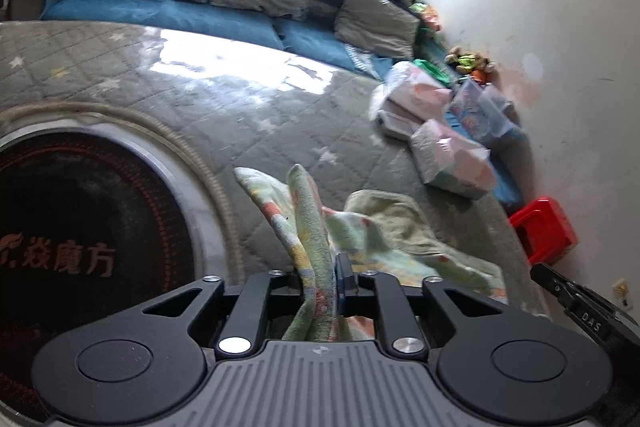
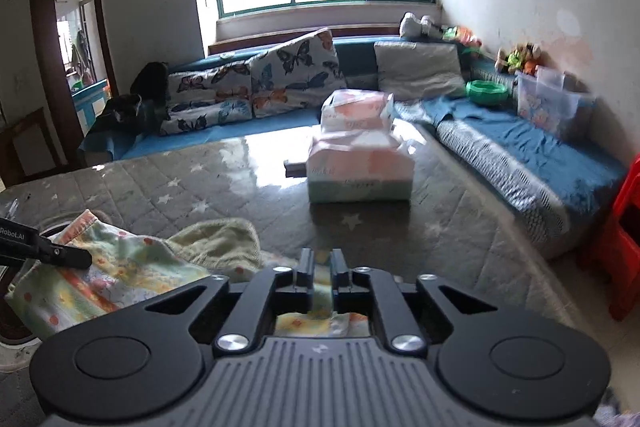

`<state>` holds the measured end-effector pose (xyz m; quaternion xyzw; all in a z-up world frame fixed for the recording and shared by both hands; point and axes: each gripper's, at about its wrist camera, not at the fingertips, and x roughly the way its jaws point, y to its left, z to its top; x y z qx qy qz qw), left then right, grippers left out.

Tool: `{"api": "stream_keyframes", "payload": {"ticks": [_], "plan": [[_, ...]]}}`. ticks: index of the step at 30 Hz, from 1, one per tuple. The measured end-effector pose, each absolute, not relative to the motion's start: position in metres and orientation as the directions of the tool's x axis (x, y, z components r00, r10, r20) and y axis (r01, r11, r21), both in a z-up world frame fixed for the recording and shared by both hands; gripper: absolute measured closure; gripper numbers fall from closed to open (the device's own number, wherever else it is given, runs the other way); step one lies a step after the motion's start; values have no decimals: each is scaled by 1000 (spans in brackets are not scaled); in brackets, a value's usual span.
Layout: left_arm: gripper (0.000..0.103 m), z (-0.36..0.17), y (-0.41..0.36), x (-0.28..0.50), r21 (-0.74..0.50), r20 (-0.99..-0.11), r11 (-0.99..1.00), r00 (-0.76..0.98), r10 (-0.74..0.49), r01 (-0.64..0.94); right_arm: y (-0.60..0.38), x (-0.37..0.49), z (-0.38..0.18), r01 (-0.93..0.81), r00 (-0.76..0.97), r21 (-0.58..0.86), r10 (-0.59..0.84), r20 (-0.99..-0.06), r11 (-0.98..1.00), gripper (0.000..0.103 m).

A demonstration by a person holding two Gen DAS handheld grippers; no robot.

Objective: Fold clothes

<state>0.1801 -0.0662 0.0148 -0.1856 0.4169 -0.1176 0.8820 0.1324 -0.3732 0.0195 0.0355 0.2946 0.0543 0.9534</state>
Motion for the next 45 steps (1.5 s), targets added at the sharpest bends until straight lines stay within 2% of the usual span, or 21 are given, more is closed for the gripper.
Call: {"api": "stream_keyframes", "payload": {"ticks": [1,2,4,5,8,14,17,22,27,32,33,35,36,37,38,41,43,45], "plan": [[82,14,-65,180,-415,-696,908,627,-350,47,-371,133,15,-87,815,100,128,-565,991,90],[77,14,-64,180,-405,-700,913,629,-338,40,-370,134,12,-93,808,103,135,-573,990,89],[65,13,-61,180,-383,-706,923,636,-312,28,-366,136,6,-105,795,113,152,-587,988,79],[59,14,-60,180,-370,-707,929,642,-296,21,-364,137,4,-113,789,112,157,-594,987,79],[58,15,-58,183,-360,-706,933,650,-281,13,-355,142,-4,-136,772,115,178,-610,984,79],[60,18,-70,188,-379,-685,923,649,-331,71,-337,155,-13,-172,742,141,223,-633,975,77],[60,18,-81,193,-391,-674,913,641,-368,114,-329,163,-18,-179,728,143,229,-646,973,72],[65,15,-94,204,-387,-667,909,634,-392,155,-321,173,-24,-177,718,139,225,-659,974,70],[65,9,-91,207,-362,-689,922,628,-362,135,-319,176,-24,-182,717,124,218,-662,976,66],[65,6,-86,205,-332,-701,937,636,-322,109,-317,178,-23,-186,718,109,211,-663,976,56],[65,7,-87,204,-333,-701,936,635,-326,113,-316,177,-22,-186,720,105,208,-662,977,52],[63,9,-88,201,-334,-697,934,634,-335,126,-316,174,-19,-189,723,100,207,-659,977,51],[63,10,-89,198,-332,-693,933,636,-341,138,-315,171,-17,-195,724,101,213,-656,976,46],[62,12,-91,195,-326,-688,933,638,-345,153,-314,167,-15,-206,723,103,223,-654,973,37],[62,12,-92,193,-317,-687,934,640,-344,162,-313,163,-14,-216,722,102,229,-653,971,33],[60,13,-95,184,-298,-687,937,642,-342,180,-306,150,-13,-250,716,97,252,-651,963,31],[60,12,-95,177,-290,-686,938,643,-342,189,-300,141,-13,-267,711,98,264,-652,959,24],[60,11,-95,170,-276,-685,940,645,-340,202,-295,134,-14,-281,708,88,268,-653,956,23]]}}
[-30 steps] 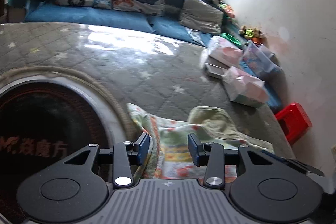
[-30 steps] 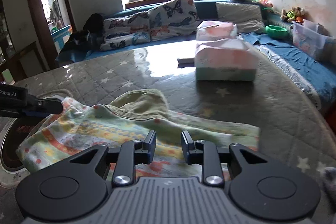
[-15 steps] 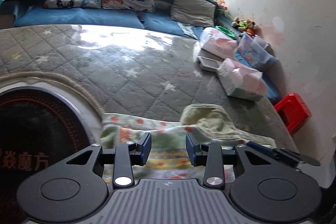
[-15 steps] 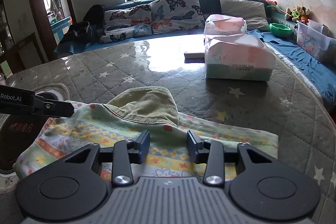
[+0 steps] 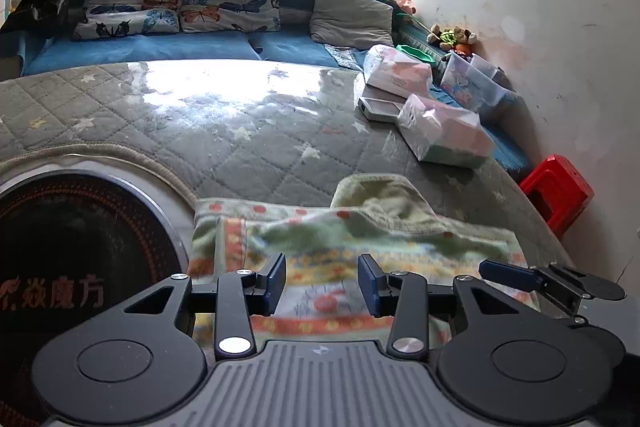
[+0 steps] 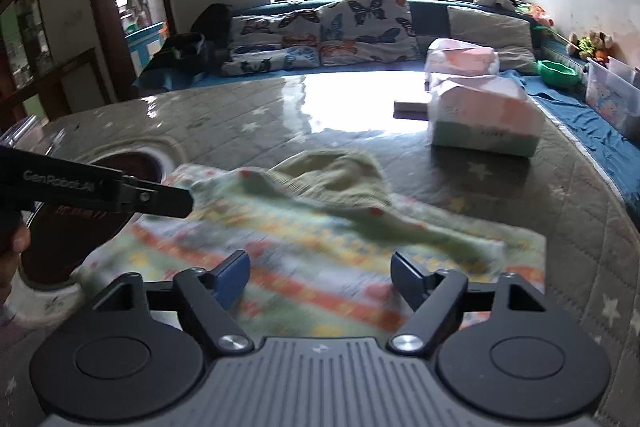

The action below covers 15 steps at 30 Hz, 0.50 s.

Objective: Fold clothes

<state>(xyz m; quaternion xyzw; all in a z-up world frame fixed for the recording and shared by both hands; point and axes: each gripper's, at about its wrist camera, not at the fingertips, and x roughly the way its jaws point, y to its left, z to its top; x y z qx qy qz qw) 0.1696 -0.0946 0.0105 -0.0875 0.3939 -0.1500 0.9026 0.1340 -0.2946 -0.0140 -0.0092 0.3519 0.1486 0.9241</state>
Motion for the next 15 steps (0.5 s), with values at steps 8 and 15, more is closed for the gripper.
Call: {"api": "stream_keyframes", "payload": {"ticks": [8,15], "plan": [[58,-1,-93,139,-214,-686,949,656,-314,230,-277,104,-19,-313,711,44,265,-652,949,16],[49,-11,-89,119,-169,-676,959,681,-282,228,-270,83,-24,-303,731,5,236,-640,953,14]]}}
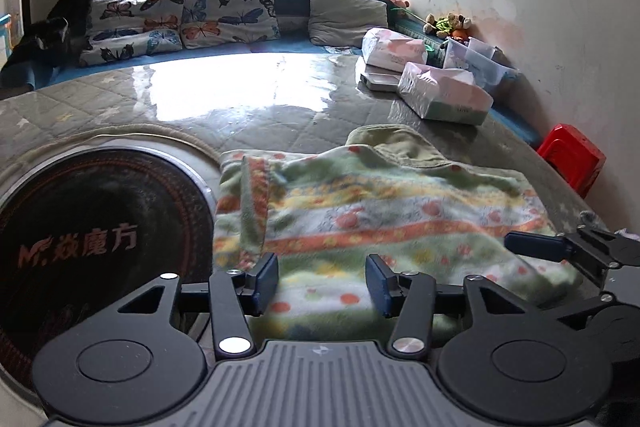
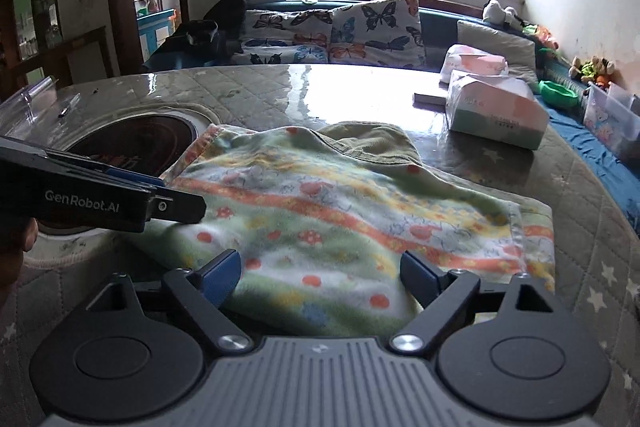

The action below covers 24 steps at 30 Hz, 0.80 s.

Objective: Fold clothes

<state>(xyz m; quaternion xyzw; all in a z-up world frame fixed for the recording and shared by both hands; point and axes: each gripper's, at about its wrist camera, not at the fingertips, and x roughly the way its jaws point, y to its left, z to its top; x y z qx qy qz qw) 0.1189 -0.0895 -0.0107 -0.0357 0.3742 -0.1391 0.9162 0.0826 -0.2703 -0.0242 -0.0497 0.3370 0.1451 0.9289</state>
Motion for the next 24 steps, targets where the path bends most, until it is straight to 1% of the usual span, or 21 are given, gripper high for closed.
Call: {"api": "stream_keyframes", "payload": {"ticks": [3,4,5,6,8,10,11,14,15,18,24], "plan": [[44,-9,-85,115,-176,-672,959,685,-281,221,-274,77,-21,-290,738,14,233,-633,957,14],[42,-9,-84,113,-177,-671,960,687,-280,218,-275,76,-22,-282,738,21,231,-634,959,12],[37,-8,-84,112,-176,-670,961,689,-275,213,-277,75,-22,-274,736,30,230,-636,961,10],[30,-8,-84,110,-172,-672,963,691,-268,207,-278,74,-24,-271,732,37,230,-641,962,8],[26,-8,-84,107,-166,-674,967,693,-256,196,-278,71,-26,-270,734,22,221,-642,963,8],[22,-8,-83,104,-165,-674,967,693,-255,195,-279,67,-25,-266,739,18,216,-638,964,4],[17,-8,-83,103,-164,-675,967,693,-253,194,-279,66,-24,-264,739,25,219,-638,964,4],[13,-6,-82,99,-158,-672,969,698,-247,190,-282,63,-25,-249,742,27,209,-637,968,2],[11,-6,-81,97,-156,-672,969,699,-245,189,-282,62,-25,-244,741,26,204,-639,969,0],[9,-4,-81,94,-153,-670,970,702,-242,189,-283,60,-26,-238,743,24,197,-640,971,0],[0,0,-82,86,-153,-662,969,708,-246,193,-283,54,-20,-235,753,20,195,-628,972,0]]}}
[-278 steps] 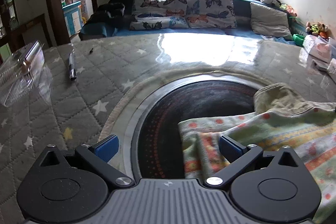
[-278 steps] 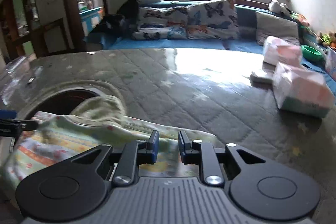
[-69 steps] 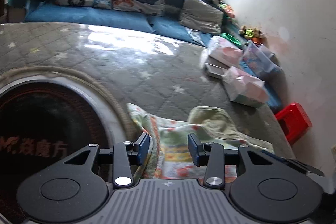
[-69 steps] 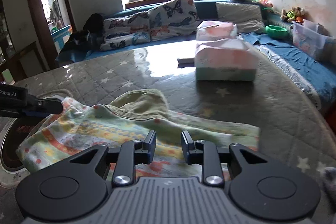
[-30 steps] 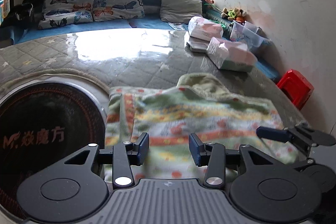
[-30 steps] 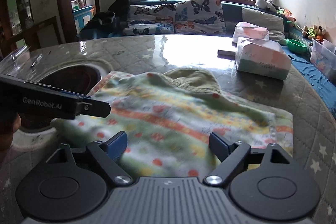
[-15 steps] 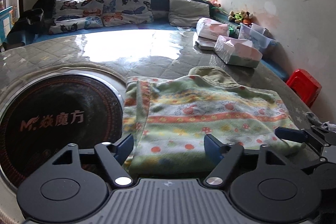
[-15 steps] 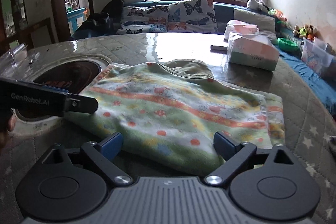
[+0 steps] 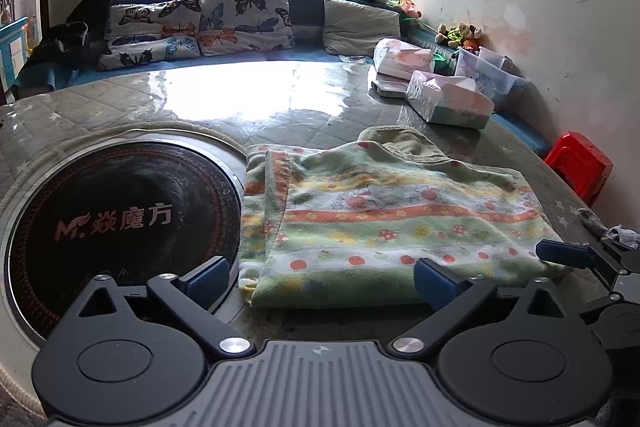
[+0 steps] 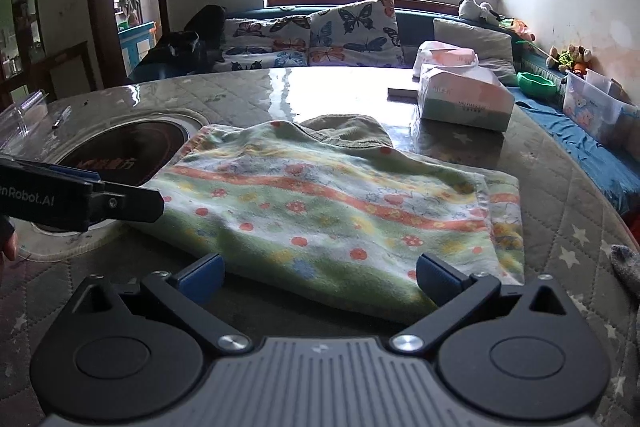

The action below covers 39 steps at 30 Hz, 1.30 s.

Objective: Fold clothes

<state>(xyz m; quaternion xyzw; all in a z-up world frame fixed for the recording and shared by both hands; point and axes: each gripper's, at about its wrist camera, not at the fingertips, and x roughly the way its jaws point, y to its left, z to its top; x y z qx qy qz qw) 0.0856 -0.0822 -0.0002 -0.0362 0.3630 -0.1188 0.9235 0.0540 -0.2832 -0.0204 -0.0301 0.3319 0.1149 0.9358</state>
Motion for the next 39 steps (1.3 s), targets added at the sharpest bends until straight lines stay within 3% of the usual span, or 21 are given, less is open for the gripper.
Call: {"api": "stream_keyframes", "payload": {"ticks": [29,39], "plan": [[0,6,-80,55,-154,-660,967,708,-253,203,-274,28,-17,-156,783,-61,85,-616,986,0],[0,7,-79,48,-146,-660,968,709,-248,204,-277,22,-17,-121,781,-27,78,-620,992,0]]}}
